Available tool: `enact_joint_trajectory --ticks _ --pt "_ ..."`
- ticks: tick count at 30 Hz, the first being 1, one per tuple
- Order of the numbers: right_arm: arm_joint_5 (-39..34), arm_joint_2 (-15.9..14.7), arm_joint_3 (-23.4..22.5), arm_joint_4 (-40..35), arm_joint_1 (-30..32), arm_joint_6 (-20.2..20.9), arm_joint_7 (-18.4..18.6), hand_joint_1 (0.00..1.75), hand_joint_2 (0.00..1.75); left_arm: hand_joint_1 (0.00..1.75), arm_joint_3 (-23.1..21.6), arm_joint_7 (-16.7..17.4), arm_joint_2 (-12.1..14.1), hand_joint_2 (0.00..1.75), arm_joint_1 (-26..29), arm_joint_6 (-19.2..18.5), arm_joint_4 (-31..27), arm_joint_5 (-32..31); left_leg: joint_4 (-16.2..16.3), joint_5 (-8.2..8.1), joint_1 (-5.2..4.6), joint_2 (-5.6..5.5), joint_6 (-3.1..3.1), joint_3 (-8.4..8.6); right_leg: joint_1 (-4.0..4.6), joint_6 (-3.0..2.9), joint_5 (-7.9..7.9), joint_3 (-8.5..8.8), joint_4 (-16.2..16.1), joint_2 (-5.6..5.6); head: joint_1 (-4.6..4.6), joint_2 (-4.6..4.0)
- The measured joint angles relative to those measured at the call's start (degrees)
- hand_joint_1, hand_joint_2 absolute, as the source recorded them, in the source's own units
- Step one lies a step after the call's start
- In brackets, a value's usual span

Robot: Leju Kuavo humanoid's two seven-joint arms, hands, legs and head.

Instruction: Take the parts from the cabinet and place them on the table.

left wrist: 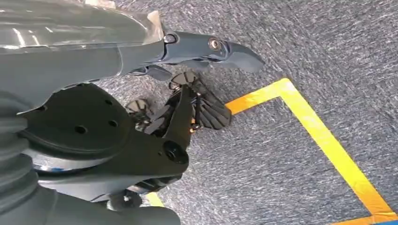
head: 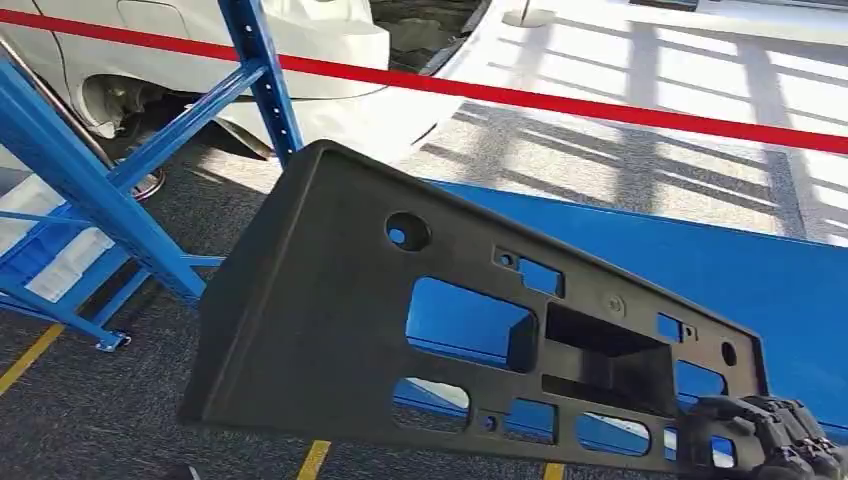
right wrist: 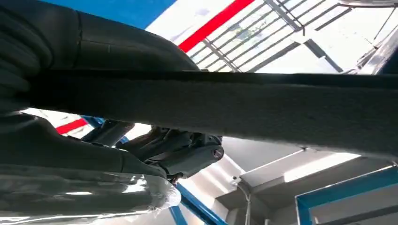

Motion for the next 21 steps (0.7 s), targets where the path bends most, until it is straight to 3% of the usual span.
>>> enact_joint_trajectory --ticks 5,8,11,12,13,14,15,17,18,19,21 --pt "0.00 0.00 0.00 0.00 0.00 0.00 0.00 1.75 1.75 0.00 0.00 0.00 0.00 1.75 0.00 0.00 0.00 0.00 0.00 0.00 0.00 0.00 0.00 0.00 0.00 0.00 0.00 0.00 0.00 0.00 0.00 0.00" --pt "-0.04 0.00 0.00 0.00 0.02 0.00 0.00 1.75 1.75 0.00 0.00 -0.02 0.00 1.75 -0.02 0.00 0.00 0.00 -0.01 0.11 0.11 -0.02 -0.17 -0.11 0.18 -0.31 0.20 -0.25 -0.25 0.07 -0.09 0.00" --pt "-0.26 0.00 -0.02 0.02 0.26 -0.02 0.09 1.75 1.75 0.00 0.00 0.00 0.00 1.75 -0.01 0.00 0.00 0.00 -0.19 0.60 0.30 -0.02 -0.93 -0.20 0.41 -0.85 0.26 -0.84 0.09 0.28 -0.13 0.00" --pt "-0.31 0.00 0.00 0.04 0.22 -0.02 0.09 1.75 1.75 0.00 0.00 0.00 0.00 1.75 0.05 0.00 0.00 0.00 -0.40 0.87 0.29 -0.10 -1.48 -0.17 0.48 -1.53 0.65 -1.03 -0.11 0.20 -0.13 0.00" --pt "-0.24 0.11 0.07 0.33 0.07 -0.02 0.13 1.75 1.75 0.00 0.02 0.04 0.04 1.75 -0.01 0.02 0.00 0.00 13.51 -9.06 0.39 -0.09 -1.89 -5.35 0.60 -3.54 2.00 -2.40 -0.51 -0.47 -0.20 0.00" --pt "-0.20 0.18 0.07 0.61 0.06 -0.02 0.15 1.75 1.75 0.00 0.04 0.07 0.07 1.75 0.00 0.00 0.00 0.00 16.91 -9.59 0.30 -0.09 -1.85 -5.86 0.86 -3.62 2.43 -3.04 -0.43 -0.51 -0.17 0.00" --pt "-0.09 0.22 0.06 0.72 0.06 -0.02 0.17 1.75 1.75 0.00 0.04 0.04 0.07 1.75 -0.01 0.00 0.00 0.00 14.98 -8.20 0.25 -0.09 -1.72 -4.38 0.91 -3.58 2.62 -3.27 -0.40 -0.51 -0.18 0.00" --pt "0.09 0.22 0.04 0.83 0.06 -0.02 0.22 1.75 1.75 0.00 0.04 0.04 0.07 1.75 -0.03 0.00 0.00 0.00 4.79 -3.67 0.17 -0.08 -1.26 1.81 0.92 -3.30 2.92 -3.50 -0.29 -0.43 -0.20 0.00" --pt "0.11 0.24 0.04 0.83 0.06 -0.02 0.30 1.75 1.75 0.00 0.04 0.04 0.09 1.75 -0.04 0.00 0.00 0.00 -0.06 -2.61 0.15 -0.08 -0.95 4.67 0.92 -3.08 3.06 -3.59 -0.17 -0.42 -0.20 0.00" --pt "0.15 0.24 0.04 0.83 0.03 -0.02 0.37 1.75 1.75 0.00 0.04 0.02 0.09 1.75 -0.09 -0.02 0.00 0.00 -1.78 -2.94 -0.09 -0.07 -0.96 5.53 1.25 -2.78 3.21 -3.86 0.05 -0.39 -0.15 0.00" --pt "0.20 0.24 0.04 0.85 -0.02 -0.02 0.50 1.75 1.75 0.00 0.04 -0.04 0.09 1.75 -0.09 0.00 0.00 -0.02 -1.84 -2.82 -0.24 -0.09 -0.85 4.93 1.20 -2.00 3.85 -4.11 0.06 -0.40 -0.13 0.00"
